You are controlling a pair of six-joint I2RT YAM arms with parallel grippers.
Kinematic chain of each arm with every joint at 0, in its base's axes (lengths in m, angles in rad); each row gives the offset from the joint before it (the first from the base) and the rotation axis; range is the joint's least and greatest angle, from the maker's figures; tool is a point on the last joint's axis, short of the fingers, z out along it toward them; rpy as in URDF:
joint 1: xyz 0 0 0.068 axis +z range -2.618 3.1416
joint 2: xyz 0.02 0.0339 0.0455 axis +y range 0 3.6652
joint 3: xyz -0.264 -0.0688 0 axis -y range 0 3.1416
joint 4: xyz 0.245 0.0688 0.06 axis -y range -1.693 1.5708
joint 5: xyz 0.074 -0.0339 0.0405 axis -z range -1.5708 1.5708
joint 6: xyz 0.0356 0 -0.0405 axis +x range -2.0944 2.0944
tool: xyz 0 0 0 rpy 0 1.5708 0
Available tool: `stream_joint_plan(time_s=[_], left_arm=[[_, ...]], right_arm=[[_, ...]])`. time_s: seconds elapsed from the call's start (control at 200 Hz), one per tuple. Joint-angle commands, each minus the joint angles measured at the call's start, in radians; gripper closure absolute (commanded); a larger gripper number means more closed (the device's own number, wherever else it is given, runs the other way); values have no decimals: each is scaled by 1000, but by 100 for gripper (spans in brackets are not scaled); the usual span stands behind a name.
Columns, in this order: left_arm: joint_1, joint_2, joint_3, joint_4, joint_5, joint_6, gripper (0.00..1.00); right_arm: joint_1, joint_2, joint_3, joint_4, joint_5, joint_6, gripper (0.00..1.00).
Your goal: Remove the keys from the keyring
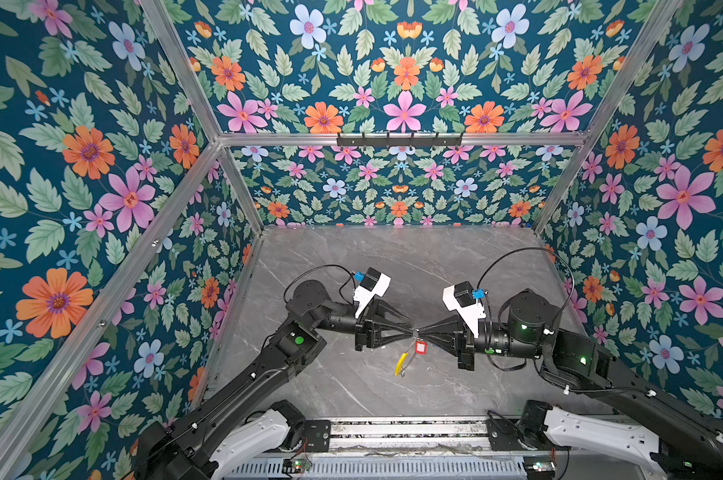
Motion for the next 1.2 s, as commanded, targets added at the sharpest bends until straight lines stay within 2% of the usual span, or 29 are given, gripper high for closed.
stream_joint_plan(time_s=[0.0,0.325,0.555,0.725,0.875,0.95,1.08,1.195], left_arm=[[-1,12,12,-1,57,3,71],[-7,23,35,-45,76,20,87],[-7,13,75,-195,33,137,97],[-7,-11,61,-182,-40,166,100],[-7,-61,14,-69,-95,153,100],[-7,-73,-12,0,-107,126,100],[-7,-87,-49,117,-125,92,100],[-7,-101,-112,305,-150,17,100]], right_arm=[[0,12,18,-4,36,-15,100],[1,70,95,-115,151,-26,100],[1,81,109,-108,130,-22,100],[2,77,93,-44,59,3,100],[3,16,33,68,48,11,75],[3,-26,-6,129,49,18,66],[4,-79,-87,236,45,39,60],[3,-98,-166,336,26,78,56]])
